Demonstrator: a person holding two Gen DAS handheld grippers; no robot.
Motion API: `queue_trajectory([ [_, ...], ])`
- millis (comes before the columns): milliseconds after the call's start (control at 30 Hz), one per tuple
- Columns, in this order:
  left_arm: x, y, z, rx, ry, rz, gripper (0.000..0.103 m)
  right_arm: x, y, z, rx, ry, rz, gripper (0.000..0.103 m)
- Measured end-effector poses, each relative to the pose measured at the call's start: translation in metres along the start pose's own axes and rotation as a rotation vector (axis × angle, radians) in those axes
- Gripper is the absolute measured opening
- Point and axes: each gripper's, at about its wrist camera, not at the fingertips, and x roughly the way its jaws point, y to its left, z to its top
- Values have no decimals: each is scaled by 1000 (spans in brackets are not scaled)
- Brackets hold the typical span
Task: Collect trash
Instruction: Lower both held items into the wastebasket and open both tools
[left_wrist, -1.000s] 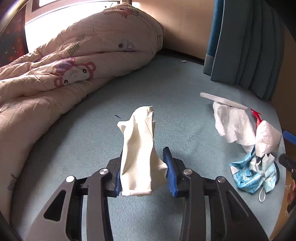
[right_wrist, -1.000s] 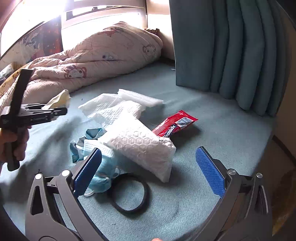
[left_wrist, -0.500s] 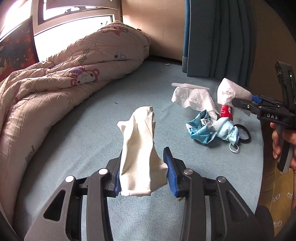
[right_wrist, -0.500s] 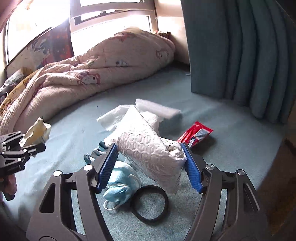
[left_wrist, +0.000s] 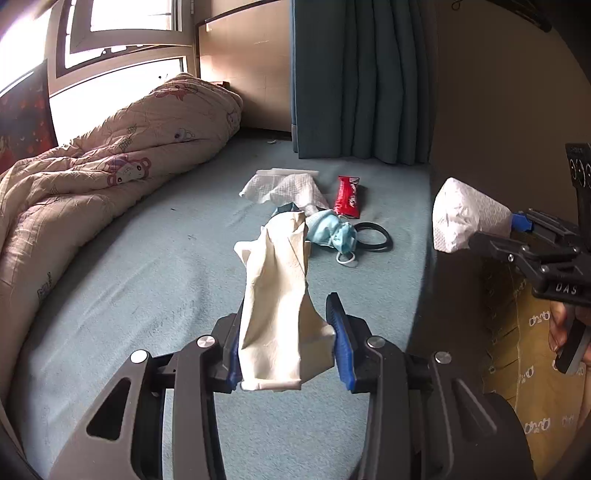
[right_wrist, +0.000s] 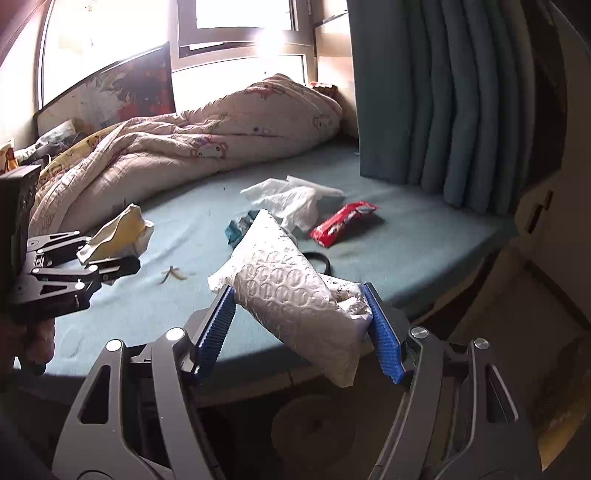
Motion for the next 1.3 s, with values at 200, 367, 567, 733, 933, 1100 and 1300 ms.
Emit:
queue_trajectory([
  [200,-16,-40,-31,40,-11,-25,37,-37,-7,-55,38,26,-40,65],
  [367,-18,-85,-62,81,-18,-65,37,-36,-24,-106,77,115,-134,65],
  [567,23,-138,-126,155,76,-170,38,-31,-45,-167,127,199,-222,65],
  [733,90,-166,-170,177,179,-293,38,-21,-65,-188,160,235,-241,65],
  [933,189,-179,-203,159,292,-289,40,12,-95,-194,208,283,-232,65],
  [1100,210,-180,-206,169,267,-251,95,43,-105,-198,200,336,-215,65],
  [1300,174,-168,-198,158,234,-252,96,77,-114,-205,218,380,-188,66],
])
